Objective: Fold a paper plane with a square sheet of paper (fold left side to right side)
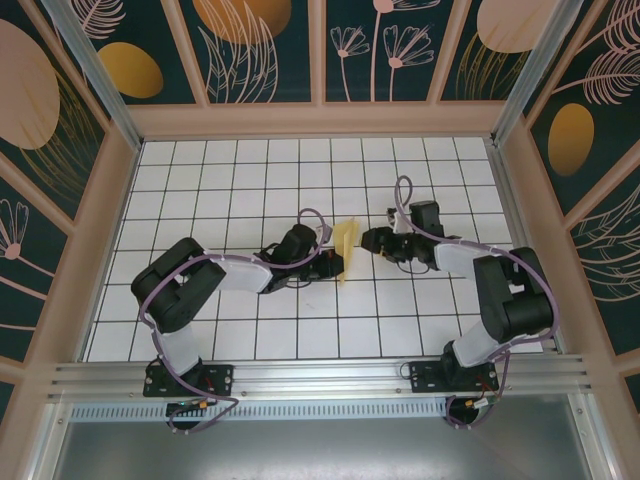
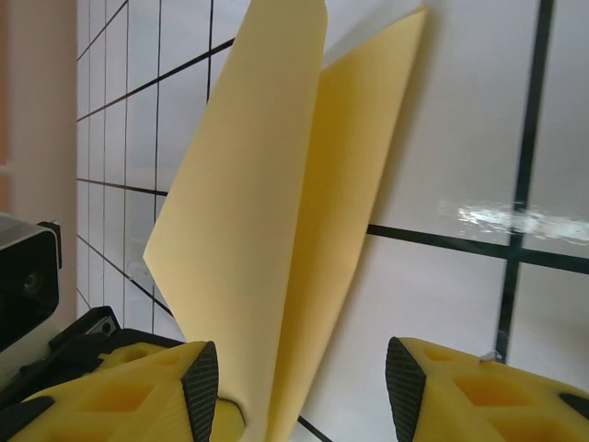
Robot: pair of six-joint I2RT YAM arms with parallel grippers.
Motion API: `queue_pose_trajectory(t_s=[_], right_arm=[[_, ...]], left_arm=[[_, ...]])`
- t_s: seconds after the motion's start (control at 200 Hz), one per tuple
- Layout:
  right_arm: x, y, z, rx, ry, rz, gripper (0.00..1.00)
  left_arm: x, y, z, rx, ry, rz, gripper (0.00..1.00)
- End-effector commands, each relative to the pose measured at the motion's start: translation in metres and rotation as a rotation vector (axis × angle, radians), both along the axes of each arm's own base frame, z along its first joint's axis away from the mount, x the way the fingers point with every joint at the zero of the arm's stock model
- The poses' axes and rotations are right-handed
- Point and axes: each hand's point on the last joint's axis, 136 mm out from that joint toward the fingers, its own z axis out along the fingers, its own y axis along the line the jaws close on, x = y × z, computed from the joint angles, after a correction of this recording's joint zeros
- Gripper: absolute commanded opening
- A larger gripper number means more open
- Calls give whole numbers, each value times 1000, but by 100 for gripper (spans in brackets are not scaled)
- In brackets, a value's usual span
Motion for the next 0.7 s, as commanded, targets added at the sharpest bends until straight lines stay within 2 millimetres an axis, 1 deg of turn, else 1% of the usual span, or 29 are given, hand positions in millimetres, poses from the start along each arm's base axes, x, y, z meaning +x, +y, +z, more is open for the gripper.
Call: queue_pose_trajectory(t_s=[0.0, 0.205, 0.325, 0.465, 0.696], right_arm=[[12, 12, 2, 17, -30, 0, 54], [15, 26, -6, 16, -10, 22, 54], [16, 32, -5, 21, -13, 31, 54], [17, 31, -5, 12, -20, 24, 54], [14, 24, -6, -21, -28, 10, 55]], left_arm=[[2, -4, 18, -104, 5, 3, 0], [4, -4, 17, -141, 31, 15, 0], [3, -4, 12, -148, 53, 25, 0], [3, 0, 6, -158, 79, 45, 0], [1, 3, -1, -173, 110, 62, 0]])
